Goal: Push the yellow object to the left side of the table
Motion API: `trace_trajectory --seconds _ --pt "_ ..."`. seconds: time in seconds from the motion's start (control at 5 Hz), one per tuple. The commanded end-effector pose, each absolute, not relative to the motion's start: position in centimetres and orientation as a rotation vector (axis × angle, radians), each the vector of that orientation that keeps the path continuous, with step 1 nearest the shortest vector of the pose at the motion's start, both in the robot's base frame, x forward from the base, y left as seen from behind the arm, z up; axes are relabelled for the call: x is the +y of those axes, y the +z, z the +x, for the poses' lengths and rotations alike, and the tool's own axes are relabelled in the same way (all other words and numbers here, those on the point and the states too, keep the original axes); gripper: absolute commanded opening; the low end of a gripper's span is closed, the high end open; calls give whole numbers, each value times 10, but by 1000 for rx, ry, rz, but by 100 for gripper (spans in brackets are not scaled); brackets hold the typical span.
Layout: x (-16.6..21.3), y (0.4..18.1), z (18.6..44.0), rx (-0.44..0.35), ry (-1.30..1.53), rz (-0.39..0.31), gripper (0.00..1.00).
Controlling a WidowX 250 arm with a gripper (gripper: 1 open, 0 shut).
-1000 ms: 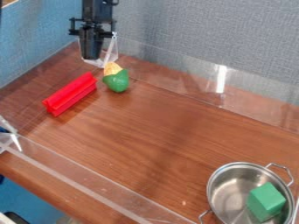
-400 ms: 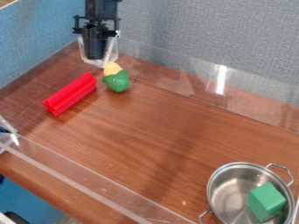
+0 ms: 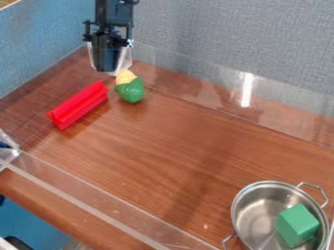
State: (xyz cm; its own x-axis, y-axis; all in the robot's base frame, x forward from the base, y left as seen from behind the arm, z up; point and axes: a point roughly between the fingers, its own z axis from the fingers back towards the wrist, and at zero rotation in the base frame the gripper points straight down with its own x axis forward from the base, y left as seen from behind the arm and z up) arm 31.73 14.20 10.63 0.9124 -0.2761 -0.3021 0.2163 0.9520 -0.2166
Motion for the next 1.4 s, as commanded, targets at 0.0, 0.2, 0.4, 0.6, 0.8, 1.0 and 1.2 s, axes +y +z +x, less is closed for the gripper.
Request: trace_trajectory --seconds 0.0,0.2,0.4,0.6,0.8,1.0,1.2 --pt "135 139 314 252 -324 -123 0" --pt "129 138 310 250 -368 -121 0" --pt "124 137 307 250 -409 -118 0" --pt "128 152 308 253 -432 -118 0" --pt "130 169 309 250 -463 -117 0" --pt "128 193 311 223 -443 -123 0" --pt "126 207 316 211 -406 -125 0"
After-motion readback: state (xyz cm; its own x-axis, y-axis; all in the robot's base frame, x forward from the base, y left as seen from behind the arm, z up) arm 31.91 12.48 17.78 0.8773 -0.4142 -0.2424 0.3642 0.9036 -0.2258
